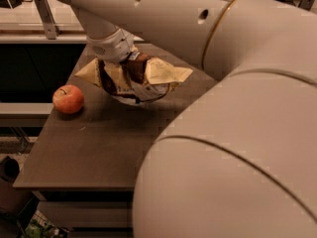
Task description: Move brown chip bag near apple
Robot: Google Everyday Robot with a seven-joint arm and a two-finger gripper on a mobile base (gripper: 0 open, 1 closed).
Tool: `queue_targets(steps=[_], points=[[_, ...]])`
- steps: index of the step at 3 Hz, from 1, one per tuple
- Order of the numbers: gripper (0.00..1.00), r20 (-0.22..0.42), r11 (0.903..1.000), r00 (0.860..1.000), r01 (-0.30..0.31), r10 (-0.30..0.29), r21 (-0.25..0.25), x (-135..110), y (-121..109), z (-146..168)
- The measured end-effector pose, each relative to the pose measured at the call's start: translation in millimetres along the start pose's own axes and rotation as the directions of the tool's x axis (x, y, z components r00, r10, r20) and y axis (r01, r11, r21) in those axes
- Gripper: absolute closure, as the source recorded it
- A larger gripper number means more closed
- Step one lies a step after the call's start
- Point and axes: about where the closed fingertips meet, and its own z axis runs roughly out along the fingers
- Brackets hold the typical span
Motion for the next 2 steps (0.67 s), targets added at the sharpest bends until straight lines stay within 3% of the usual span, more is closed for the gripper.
queue_targets(steps=[2], points=[[0.58, 0.066, 0.9998, 0.998, -0.005, 0.004, 0.018, -14.9, -5.5, 0.2]])
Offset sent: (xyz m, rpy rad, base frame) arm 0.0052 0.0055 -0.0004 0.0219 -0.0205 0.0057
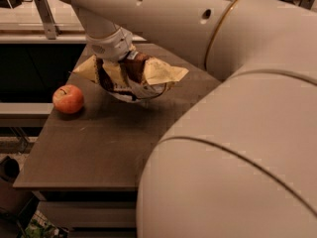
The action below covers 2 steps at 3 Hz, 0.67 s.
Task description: Move brown chip bag near apple
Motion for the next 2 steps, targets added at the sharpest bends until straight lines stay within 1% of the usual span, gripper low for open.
queue_targets(steps=[2], points=[[0.12, 0.037, 0.9999, 0.999, -0.004, 0.004, 0.011, -7.0, -4.1, 1.0]])
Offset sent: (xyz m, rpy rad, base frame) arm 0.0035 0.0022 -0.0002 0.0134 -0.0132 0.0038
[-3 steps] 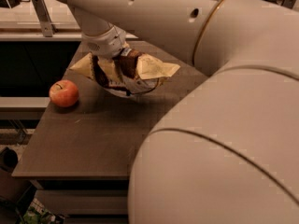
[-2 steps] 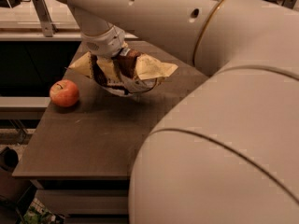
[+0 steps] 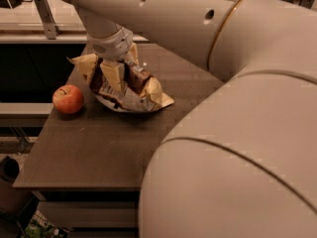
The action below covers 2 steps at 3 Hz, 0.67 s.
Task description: Move brown chip bag near apple
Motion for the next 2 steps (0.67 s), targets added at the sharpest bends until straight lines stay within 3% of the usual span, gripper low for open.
queue_targets(steps=[1, 2], points=[[0.0, 0.012, 1.0, 1.0, -0.002, 0.002, 0.004, -2.1, -1.5, 0.5], [0.0, 0.012, 1.0, 1.0, -0.002, 0.002, 0.004, -2.1, -1.5, 0.5]])
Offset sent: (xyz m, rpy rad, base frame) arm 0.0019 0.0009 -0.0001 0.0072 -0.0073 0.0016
